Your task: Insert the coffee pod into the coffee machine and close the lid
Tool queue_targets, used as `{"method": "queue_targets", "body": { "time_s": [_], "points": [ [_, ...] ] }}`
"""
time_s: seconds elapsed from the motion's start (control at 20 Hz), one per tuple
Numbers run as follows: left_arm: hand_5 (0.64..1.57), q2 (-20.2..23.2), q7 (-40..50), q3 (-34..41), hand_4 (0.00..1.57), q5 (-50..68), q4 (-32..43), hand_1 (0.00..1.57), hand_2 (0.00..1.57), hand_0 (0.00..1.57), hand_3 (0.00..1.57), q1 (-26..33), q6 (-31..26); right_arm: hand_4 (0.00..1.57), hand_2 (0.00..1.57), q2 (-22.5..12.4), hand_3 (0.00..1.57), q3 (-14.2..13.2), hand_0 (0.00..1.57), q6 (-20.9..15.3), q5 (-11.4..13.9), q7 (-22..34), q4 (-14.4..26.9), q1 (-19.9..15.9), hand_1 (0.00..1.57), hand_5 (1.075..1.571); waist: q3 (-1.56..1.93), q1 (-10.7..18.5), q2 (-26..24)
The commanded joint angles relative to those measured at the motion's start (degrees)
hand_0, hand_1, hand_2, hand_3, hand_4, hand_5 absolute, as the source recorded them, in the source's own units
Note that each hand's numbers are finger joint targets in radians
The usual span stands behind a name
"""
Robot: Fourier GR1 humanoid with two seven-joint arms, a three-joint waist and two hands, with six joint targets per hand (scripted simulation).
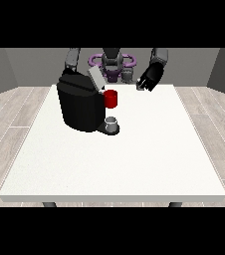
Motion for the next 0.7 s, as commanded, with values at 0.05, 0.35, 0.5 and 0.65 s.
{"method": "queue_targets", "body": {
  "time_s": [0.05,0.35,0.5,0.65],
  "points": [
    [1.571,-1.9,5.3,0.6,0.6,0.3,-2.6,1.4,1.4,1.4,1.34,-5.4,-4.2,0.0,0.0,-0.1,0.0,-2.2,0.0,0.1,-1.8,-2.0,1.7,-1.7,0.0,1.571,0.02,0.2,-0.2],
    [1.571,-3.4,11.6,5.2,0.52,3.1,-1.3,0.96,1.16,0.96,1.36,-14.0,-5.8,0.0,0.0,-0.1,0.0,-0.3,0.0,1.6,-1.5,-1.1,-0.9,-4.0,0.0,1.571,0.01,-4.4,0.9],
    [1.571,-1.1,10.7,7.6,0.49,4.2,0.1,1.2,1.24,1.2,1.26,-14.2,-5.8,0.0,0.0,-1.6,0.0,0.5,0.0,2.7,-1.3,-2.3,-3.5,-1.9,0.0,1.571,-0.01,-6.5,1.9],
    [1.571,3.1,9.9,9.2,0.49,4.6,1.2,1.26,1.29,1.26,1.27,-19.6,-8.3,0.0,0.0,1.1,0.0,0.5,0.0,0.5,-1.7,0.6,-5.0,-6.0,0.0,1.571,0.0,-7.5,5.3]
  ]
}}
